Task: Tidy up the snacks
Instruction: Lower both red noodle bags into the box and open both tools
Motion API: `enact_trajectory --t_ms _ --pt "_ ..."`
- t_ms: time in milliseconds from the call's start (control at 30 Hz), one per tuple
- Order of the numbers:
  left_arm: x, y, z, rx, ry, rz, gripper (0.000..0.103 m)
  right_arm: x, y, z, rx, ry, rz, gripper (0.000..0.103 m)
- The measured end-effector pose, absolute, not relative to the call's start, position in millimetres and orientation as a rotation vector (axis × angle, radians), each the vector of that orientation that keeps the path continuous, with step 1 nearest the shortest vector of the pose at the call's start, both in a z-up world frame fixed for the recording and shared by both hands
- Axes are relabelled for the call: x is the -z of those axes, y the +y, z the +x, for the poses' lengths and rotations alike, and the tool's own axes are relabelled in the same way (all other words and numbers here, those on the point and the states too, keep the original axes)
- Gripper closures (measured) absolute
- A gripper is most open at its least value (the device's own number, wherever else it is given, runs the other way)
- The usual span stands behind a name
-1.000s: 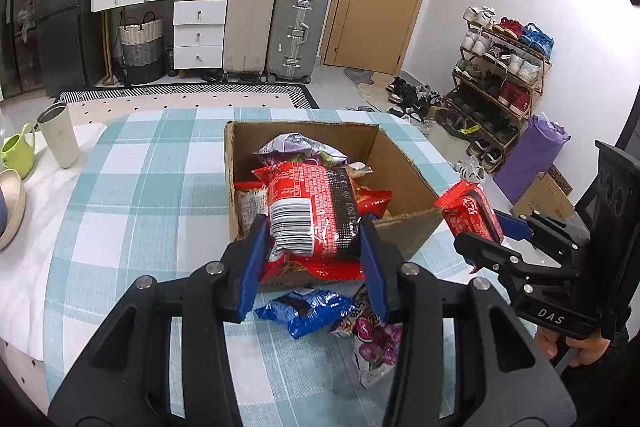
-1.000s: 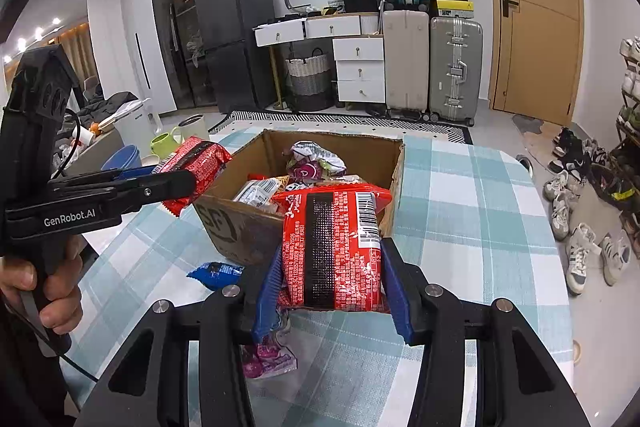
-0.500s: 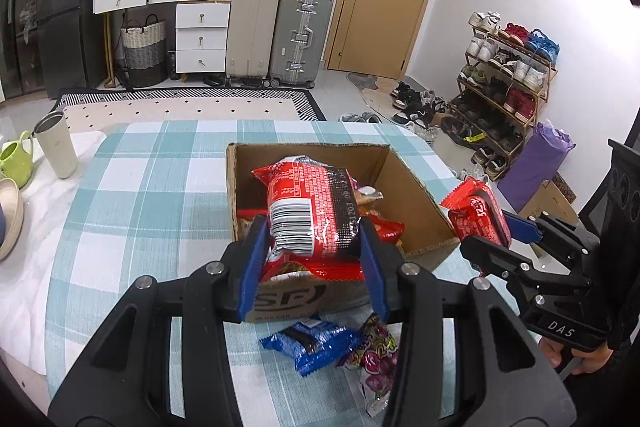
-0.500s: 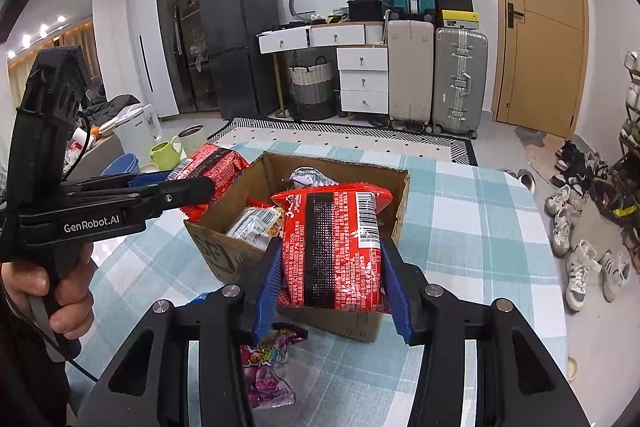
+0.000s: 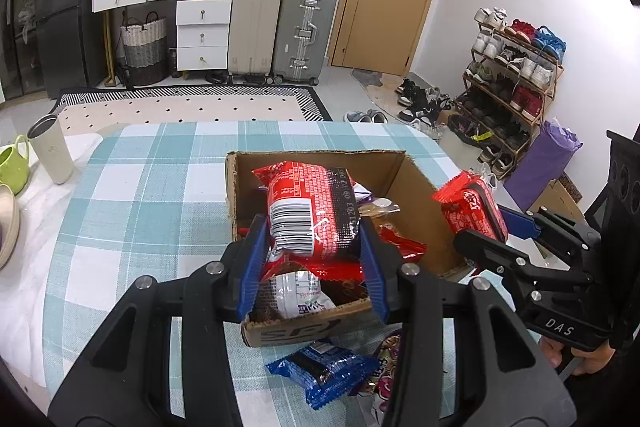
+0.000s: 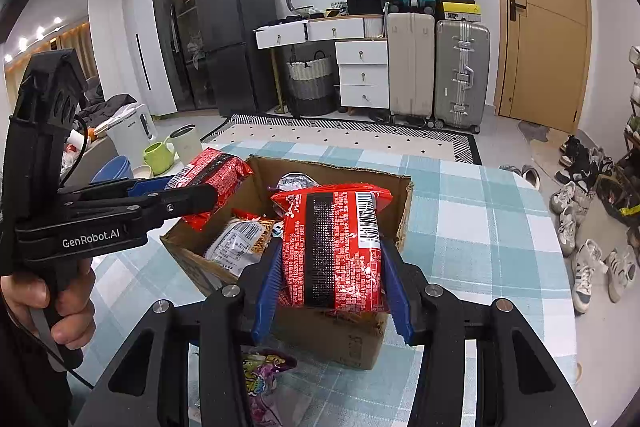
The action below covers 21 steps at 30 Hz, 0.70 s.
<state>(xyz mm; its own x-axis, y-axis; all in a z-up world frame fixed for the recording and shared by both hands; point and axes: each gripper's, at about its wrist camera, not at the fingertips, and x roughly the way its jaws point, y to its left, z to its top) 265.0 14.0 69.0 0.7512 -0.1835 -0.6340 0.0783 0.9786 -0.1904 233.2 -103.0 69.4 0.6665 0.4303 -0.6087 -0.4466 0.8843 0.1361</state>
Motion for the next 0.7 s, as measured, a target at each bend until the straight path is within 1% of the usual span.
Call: enact_trajectory --t_ms 400,700 --pt "-45 22 298 0.128 0.734 -0.151 0.062 -56 -95 262 -0.496 0.687 -0.021 0.056" --pt "-29 13 316 0.106 0.753 -0.087 0.062 -47 -92 287 -0.489 0.684 -0.004 0.056"
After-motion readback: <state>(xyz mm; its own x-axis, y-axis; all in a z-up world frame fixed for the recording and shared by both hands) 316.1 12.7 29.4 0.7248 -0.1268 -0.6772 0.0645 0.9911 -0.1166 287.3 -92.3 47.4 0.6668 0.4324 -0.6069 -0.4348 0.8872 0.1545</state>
